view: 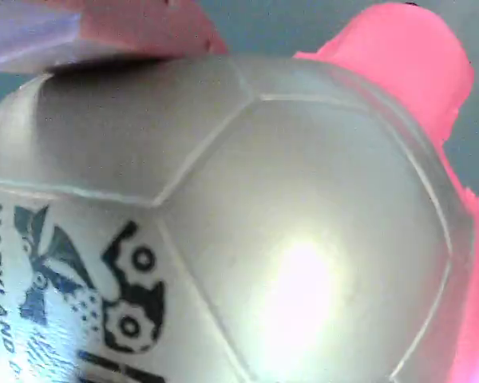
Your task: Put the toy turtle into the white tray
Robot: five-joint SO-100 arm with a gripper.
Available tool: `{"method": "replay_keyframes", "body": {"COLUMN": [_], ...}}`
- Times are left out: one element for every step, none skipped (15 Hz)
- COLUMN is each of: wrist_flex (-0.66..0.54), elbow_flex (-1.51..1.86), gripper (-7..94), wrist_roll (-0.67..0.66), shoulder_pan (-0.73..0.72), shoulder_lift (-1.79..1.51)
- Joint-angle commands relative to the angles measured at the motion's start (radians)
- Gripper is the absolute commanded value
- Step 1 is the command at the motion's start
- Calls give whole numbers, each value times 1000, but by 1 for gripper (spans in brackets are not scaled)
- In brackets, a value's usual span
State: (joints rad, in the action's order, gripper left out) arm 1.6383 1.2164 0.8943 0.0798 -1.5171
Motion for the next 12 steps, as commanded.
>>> {"method": "replay_keyframes", "body": {"wrist_flex": [12,15,17,5,-11,-11,-2,8,8,11,14,20], "elbow_flex": [-176,-252,-327,-382,-436,-485,-518,-546,-568,-597,-641,-698], "gripper": [0,0,0,0,0,0,0,0,0,0,0,0], "wrist_roll": [-49,-66,-92,-118,-166,-213,-258,-290,-295,-298,-310,-319], "shoulder_pan": [-164,-219,-270,-321,-376,-423,-466,-502,-526,-537,-540,-540], "shoulder_lift": [-94,-52,-2,48,86,120,144,178,213,262,328,405]}}
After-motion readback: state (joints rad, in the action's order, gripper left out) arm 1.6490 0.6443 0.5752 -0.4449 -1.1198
